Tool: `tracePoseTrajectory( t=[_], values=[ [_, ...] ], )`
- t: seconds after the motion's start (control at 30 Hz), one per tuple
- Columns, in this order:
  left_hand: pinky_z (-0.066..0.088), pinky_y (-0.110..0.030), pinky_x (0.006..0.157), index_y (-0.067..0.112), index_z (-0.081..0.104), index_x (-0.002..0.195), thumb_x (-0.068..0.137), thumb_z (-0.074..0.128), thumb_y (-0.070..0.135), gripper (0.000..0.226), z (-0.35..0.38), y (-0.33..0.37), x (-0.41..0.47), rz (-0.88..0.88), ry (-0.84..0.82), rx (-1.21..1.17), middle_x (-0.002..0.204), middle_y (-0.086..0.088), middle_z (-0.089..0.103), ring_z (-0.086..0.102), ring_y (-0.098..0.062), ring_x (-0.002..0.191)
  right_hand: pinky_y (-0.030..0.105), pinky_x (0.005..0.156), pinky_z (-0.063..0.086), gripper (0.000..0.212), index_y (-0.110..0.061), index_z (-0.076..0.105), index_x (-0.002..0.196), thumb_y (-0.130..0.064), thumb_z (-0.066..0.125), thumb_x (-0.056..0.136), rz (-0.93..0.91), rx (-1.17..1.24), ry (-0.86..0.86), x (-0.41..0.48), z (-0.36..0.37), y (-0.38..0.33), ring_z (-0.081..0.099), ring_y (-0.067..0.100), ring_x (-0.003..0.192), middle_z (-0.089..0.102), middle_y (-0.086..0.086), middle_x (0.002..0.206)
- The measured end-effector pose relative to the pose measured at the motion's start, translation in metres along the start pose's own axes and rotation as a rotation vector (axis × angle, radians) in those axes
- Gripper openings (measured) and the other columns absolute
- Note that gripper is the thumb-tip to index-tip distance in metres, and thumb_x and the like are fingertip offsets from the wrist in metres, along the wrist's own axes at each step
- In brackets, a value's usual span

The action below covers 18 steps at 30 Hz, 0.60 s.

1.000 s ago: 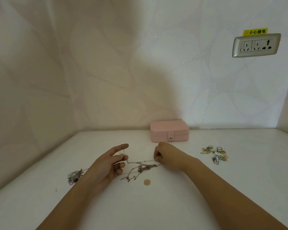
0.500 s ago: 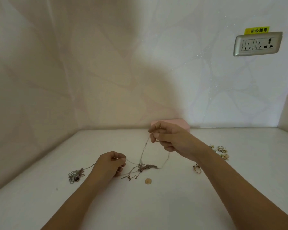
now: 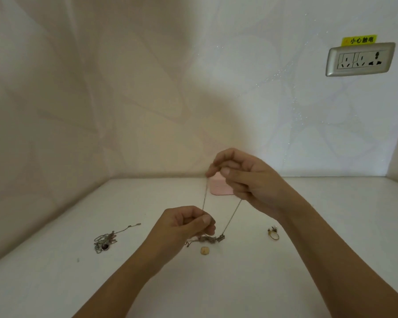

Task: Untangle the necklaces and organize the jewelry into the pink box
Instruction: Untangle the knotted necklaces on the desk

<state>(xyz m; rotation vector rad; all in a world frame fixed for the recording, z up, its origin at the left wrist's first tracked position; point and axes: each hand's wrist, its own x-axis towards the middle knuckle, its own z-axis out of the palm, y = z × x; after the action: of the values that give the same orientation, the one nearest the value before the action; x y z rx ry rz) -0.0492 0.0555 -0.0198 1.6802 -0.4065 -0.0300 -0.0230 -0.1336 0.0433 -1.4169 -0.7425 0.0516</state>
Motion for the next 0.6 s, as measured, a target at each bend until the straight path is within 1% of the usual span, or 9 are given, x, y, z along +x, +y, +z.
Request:
tracePoseTrajectory(
  t=[0.07,0.13,0.2,0.27,0.33,0.4,0.5,0.57,0.6],
  values=[
    [0.054,-0.024,0.081,0.007,0.071,0.081,0.087,0.06,0.014,0.014,-0.001,0.0,0.001,-0.01,0.028,-0.03,0.081,-0.012,0.072,0.068,-0.019,0.079,0.012,0.035,0.02,0.024,-0.011,0.056,0.096,0.006,0.04,0.095,-0.024,0.112,0.099,0.001,-0.007,-0.002,0.02,0.003,0.039,0.07,0.003,0.089],
    [0.054,-0.022,0.081,0.008,0.072,0.081,0.082,0.062,0.02,0.015,-0.003,0.0,0.0,-0.031,0.049,-0.059,0.078,-0.011,0.072,0.068,-0.018,0.078,0.012,0.033,0.018,0.026,-0.013,0.057,0.095,0.006,0.039,0.095,-0.052,0.211,0.213,0.002,-0.016,-0.004,0.02,0.001,0.037,0.07,0.001,0.09],
    [0.055,-0.026,0.085,0.01,0.072,0.074,0.075,0.064,0.027,0.019,-0.007,0.001,0.0,-0.07,0.058,-0.082,0.068,-0.008,0.067,0.067,-0.018,0.074,0.013,0.034,0.016,0.027,-0.014,0.058,0.095,0.004,0.038,0.096,-0.08,0.28,0.33,0.002,-0.027,-0.004,0.02,0.002,0.037,0.071,-0.001,0.093],
    [0.055,-0.034,0.09,0.009,0.063,0.06,0.075,0.064,0.029,0.024,-0.011,0.004,0.0,-0.109,0.073,-0.164,0.056,-0.005,0.053,0.061,-0.019,0.063,0.015,0.037,0.014,0.028,-0.015,0.058,0.094,0.004,0.038,0.097,-0.081,0.322,0.44,0.002,-0.037,-0.003,0.02,0.003,0.037,0.072,-0.002,0.094],
    [0.058,-0.038,0.083,0.011,0.054,0.052,0.078,0.06,0.028,0.032,-0.016,0.008,0.002,-0.137,0.137,-0.388,0.051,-0.004,0.04,0.053,-0.018,0.051,0.016,0.037,0.014,0.028,-0.014,0.059,0.094,0.004,0.038,0.097,-0.048,0.339,0.533,0.002,-0.046,0.002,0.02,0.004,0.037,0.073,-0.002,0.093],
    [0.06,-0.036,0.067,0.012,0.053,0.05,0.081,0.056,0.027,0.035,-0.024,0.012,0.003,-0.138,0.193,-0.627,0.05,-0.003,0.037,0.048,-0.017,0.045,0.015,0.036,0.016,0.027,-0.014,0.059,0.095,0.005,0.039,0.096,0.01,0.351,0.607,0.003,-0.052,0.011,0.02,0.004,0.037,0.073,-0.001,0.091],
    [0.051,-0.023,0.047,0.008,0.065,0.069,0.077,0.058,0.027,0.022,-0.036,0.014,0.004,-0.15,0.218,-0.777,0.055,0.0,0.037,0.042,-0.011,0.041,0.014,0.033,0.019,0.026,-0.012,0.059,0.097,0.004,0.04,0.096,0.109,0.393,0.674,0.007,-0.056,0.028,0.021,0.004,0.036,0.073,0.0,0.093],
    [0.043,-0.017,0.039,0.007,0.065,0.088,0.078,0.056,0.023,0.021,-0.039,0.012,0.004,-0.177,0.225,-0.737,0.056,0.001,0.036,0.035,-0.008,0.039,0.014,0.031,0.019,0.024,-0.012,0.059,0.098,0.004,0.04,0.097,0.184,0.429,0.681,0.01,-0.054,0.039,0.021,0.003,0.034,0.071,0.001,0.096],
    [0.037,-0.015,0.035,0.008,0.063,0.092,0.079,0.055,0.02,0.019,-0.04,0.011,0.004,-0.19,0.223,-0.702,0.056,0.002,0.036,0.032,-0.006,0.038,0.013,0.03,0.018,0.024,-0.011,0.059,0.098,0.004,0.04,0.097,0.235,0.431,0.676,0.012,-0.053,0.045,0.021,0.003,0.033,0.07,0.002,0.096]
  ],
)
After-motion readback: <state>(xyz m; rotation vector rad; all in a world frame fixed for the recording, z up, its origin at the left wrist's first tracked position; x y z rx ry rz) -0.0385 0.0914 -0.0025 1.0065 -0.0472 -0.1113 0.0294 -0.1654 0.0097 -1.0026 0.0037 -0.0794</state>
